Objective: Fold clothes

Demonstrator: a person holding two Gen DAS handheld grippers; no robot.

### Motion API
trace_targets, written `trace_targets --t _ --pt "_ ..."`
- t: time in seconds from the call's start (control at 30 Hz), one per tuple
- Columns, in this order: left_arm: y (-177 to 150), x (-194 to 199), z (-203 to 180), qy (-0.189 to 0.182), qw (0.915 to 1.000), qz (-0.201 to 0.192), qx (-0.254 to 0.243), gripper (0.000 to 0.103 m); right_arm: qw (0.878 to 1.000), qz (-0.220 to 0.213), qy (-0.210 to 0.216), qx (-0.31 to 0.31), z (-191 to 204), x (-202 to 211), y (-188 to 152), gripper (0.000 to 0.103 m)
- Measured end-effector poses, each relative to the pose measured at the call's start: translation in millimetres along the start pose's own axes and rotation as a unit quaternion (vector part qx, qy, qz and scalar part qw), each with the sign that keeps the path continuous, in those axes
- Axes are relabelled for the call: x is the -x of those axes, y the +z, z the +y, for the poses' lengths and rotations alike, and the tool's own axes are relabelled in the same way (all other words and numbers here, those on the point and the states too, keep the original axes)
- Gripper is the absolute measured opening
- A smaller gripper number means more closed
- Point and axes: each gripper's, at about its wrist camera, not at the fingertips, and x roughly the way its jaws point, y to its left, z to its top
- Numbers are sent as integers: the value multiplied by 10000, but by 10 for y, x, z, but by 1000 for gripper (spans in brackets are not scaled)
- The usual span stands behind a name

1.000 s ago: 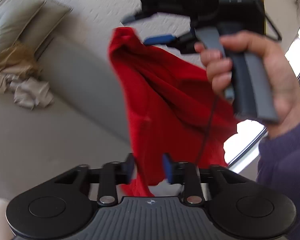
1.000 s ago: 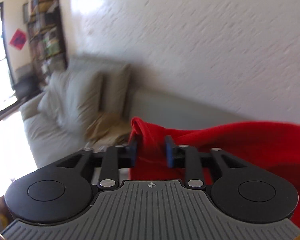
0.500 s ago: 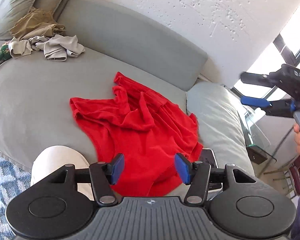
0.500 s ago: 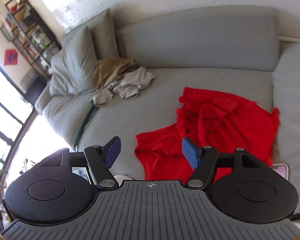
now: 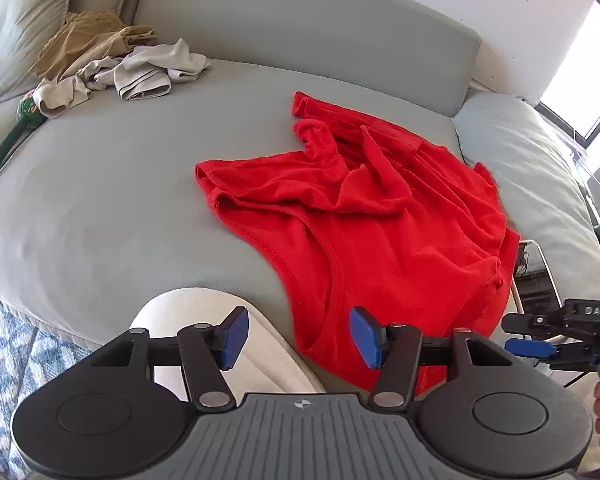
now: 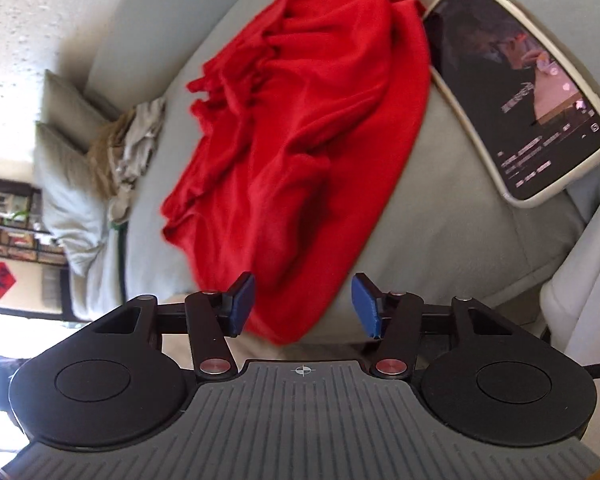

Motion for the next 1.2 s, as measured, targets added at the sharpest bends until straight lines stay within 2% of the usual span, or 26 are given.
trace_targets --t 0.1,0.2,0.23,0.27,0.37,0.43,0.6,0.7,0.77,0.8,0.9,0.93,0.97,1.03,1.1,1.13,1.2 --pt "4 -51 -5 116 9999 -41 -8 54 9979 -504 -342 202 -46 -114 82 49" --pt "28 -97 -12 113 9999 -53 70 55 9965 -607 -353 444 -10 -267 164 47" --pt "38 -109 -16 112 9999 -60 94 55 9956 -626 -383 582 28 -311 173 30" --pt "47 -113 -22 124 9998 -71 100 55 9946 -611 -453 702 63 -353 183 2" --pt "70 -75 -31 148 9997 -154 87 55 9934 -785 -528 645 120 -234 263 1" --pt "88 -50 -26 113 9997 -183 144 55 9874 -1216 -659 763 181 51 347 1" --pt "117 -87 -83 19 9998 -107 178 55 9591 -2464 -1196 711 197 934 572 1" --pt "99 -144 -138 4 9999 10 146 55 9403 -2927 -1653 537 121 1278 727 1" --pt "87 -180 -149 -4 9998 67 186 55 9344 -2945 -1967 379 50 1374 842 2" --pt "84 -199 -152 -1 9997 87 208 55 9370 -2810 -2052 318 21 1369 904 2" --pt "92 -260 -178 33 9997 111 203 55 9474 -2482 -2008 220 -33 1338 945 19" --pt "102 -285 -204 47 9999 92 130 55 9499 -2435 -1950 219 -22 1332 920 39" --pt "120 -318 -244 95 9999 56 -23 55 9530 -2400 -1835 242 -3 1321 868 52" --pt "166 -393 -357 230 9985 -75 -492 55 9598 -2285 -1603 299 41 1283 747 52" --pt "221 -462 -515 142 9929 -302 -1140 51 9703 -2050 -1254 277 74 1204 659 52" --pt "256 -495 -597 -31 9894 -399 -1399 51 9754 -1918 -1062 249 80 1165 616 52" --pt "345 -583 -750 -496 9845 -490 -1610 51 9835 -1652 -705 199 96 1088 532 52"
